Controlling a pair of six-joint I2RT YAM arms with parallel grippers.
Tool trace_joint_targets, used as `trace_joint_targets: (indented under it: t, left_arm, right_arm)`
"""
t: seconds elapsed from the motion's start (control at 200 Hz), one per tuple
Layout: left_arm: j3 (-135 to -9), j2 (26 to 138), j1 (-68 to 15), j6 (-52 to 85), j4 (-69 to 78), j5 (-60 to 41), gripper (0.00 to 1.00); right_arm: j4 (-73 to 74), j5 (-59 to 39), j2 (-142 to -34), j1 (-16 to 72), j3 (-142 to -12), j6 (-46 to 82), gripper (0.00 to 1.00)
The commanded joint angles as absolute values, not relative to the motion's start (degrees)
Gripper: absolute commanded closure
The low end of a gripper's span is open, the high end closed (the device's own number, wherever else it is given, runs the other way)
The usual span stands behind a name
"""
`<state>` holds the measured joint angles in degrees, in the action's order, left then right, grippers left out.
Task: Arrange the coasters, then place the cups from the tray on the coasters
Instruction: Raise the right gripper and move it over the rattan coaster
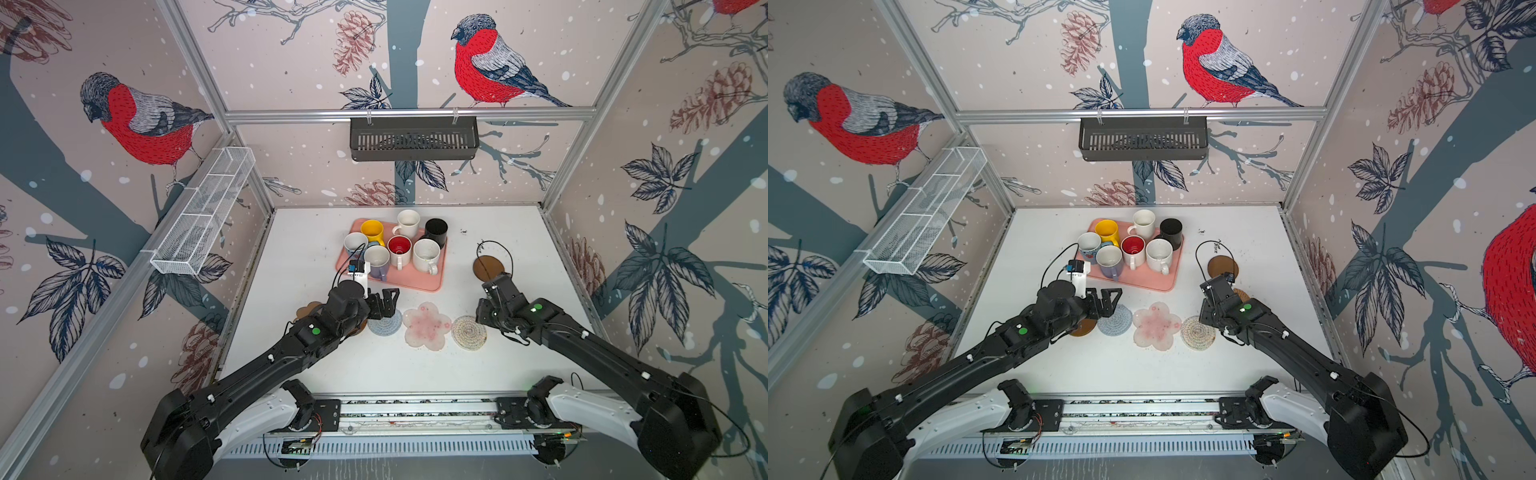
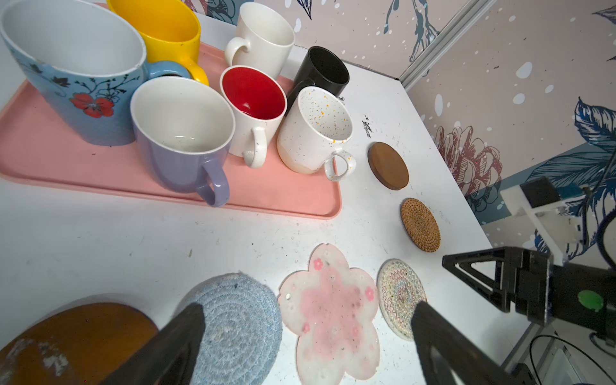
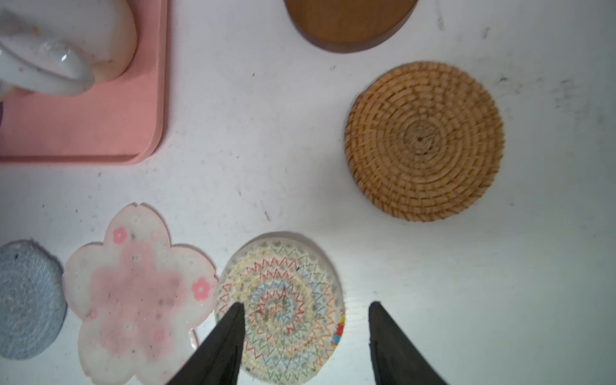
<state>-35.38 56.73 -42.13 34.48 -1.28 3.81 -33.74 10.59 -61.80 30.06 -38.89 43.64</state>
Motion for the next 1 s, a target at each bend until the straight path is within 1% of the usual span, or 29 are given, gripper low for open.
trace_joint_targets:
  t: [0.0,0.195,0.385,0.565,0.995]
  left_arm:
    - [-36.99,59.55,-42.12,33.41,2.9,1.96,0.03]
    - [-38.48,64.58,-42.19,33.33,6.03,0.47,0.03]
    - [-38.38,66.81,-42.52,33.4,7.95,0.27,0.03]
    - [-38.09,67.79,-42.71,33.37,8.53,0.15,0.03]
    - [-36.04,65.12,-42.87,33.38,7.75,0.44,0.03]
  right_arm:
    - [-30.93,12.57,-62.06,25.58,-39.55,40.17,0.41]
    - [-26.54,9.2,-66.47,14.6,-39.36,37.42,0.41]
    - [-22.94,8.75,-70.56,9.69,-39.05,36.43,0.42]
    - [-20.62,7.78,-74.91,7.75,-39.5,35.51,0.47]
    - [-17.41,6.34,-79.02,8.09,-37.47,35.68,0.47]
